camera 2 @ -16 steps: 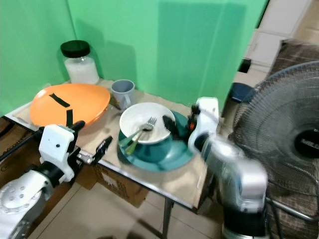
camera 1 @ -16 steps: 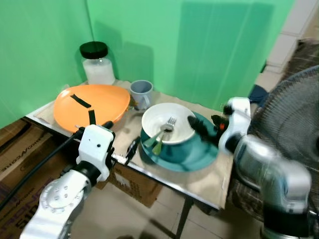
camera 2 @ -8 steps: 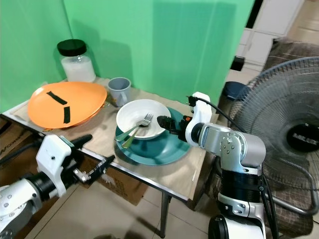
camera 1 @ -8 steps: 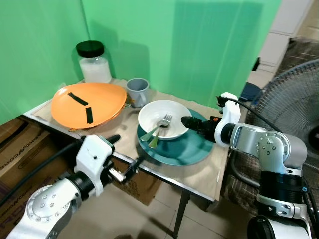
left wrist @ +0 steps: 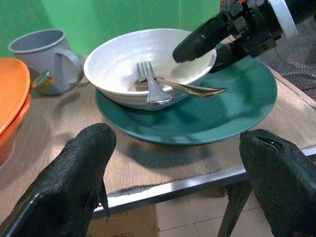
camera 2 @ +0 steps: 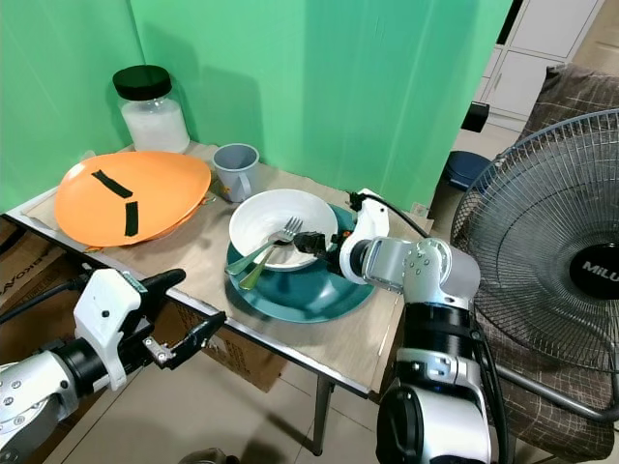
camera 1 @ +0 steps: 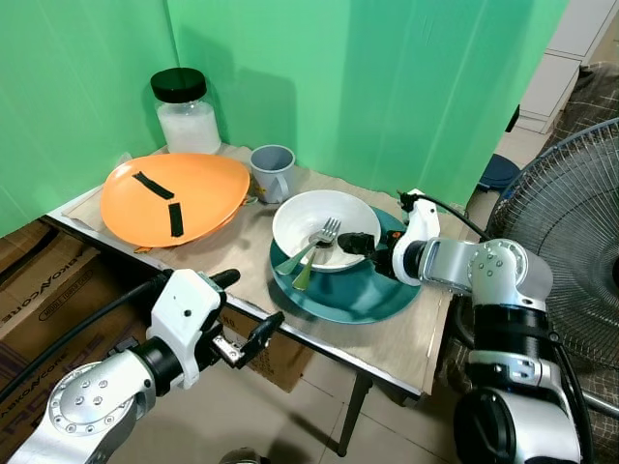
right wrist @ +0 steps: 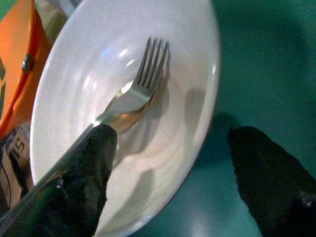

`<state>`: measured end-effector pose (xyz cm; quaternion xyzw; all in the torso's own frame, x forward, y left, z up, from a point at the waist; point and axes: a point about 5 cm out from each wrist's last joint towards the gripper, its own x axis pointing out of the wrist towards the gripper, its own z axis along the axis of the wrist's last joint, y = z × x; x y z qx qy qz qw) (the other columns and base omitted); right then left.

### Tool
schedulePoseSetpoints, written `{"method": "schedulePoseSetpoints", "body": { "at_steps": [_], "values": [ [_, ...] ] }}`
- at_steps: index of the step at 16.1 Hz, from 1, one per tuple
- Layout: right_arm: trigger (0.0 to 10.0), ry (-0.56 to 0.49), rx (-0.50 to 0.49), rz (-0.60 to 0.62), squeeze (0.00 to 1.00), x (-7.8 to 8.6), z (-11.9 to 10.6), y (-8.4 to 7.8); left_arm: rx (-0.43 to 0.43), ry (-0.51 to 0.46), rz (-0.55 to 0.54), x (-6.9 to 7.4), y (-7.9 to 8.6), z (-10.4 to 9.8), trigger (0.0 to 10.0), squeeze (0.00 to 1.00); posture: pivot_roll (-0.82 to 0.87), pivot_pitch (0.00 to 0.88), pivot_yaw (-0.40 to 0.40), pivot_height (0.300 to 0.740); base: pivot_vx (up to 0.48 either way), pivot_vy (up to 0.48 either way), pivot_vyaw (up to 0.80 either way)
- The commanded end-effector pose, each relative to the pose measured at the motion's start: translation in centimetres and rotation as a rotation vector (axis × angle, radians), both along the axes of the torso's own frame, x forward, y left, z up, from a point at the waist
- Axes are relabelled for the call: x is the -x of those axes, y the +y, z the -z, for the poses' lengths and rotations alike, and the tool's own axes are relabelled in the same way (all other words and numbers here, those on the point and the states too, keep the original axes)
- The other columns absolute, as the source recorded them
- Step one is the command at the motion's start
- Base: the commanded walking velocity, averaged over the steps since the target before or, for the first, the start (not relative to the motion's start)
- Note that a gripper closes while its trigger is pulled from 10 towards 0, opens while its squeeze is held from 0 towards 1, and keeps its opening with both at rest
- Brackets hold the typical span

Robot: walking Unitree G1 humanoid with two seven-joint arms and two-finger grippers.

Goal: Setting the table

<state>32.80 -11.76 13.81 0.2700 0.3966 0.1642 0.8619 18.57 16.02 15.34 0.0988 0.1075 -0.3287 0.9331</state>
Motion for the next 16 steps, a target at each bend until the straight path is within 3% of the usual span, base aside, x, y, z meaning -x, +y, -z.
{"method": "schedulePoseSetpoints", "body": {
  "at_steps": [1,16],
  "values": [
    [0.0,0.001,0.000,0.012,0.00,-0.45,-0.51,-0.07,-0.006,-0.002,0.019,0.27,-0.15,-0.27,10.0,0.00,0.10,0.000,-0.028,0.740,0.000,0.000,0.00],
    [0.0,0.066,-0.024,0.072,0.00,-1.34,-0.06,-0.31,-0.006,0.012,0.058,0.59,-0.56,-0.18,10.0,0.00,0.11,0.000,-0.033,0.740,0.000,0.000,0.00]
  ]
}}
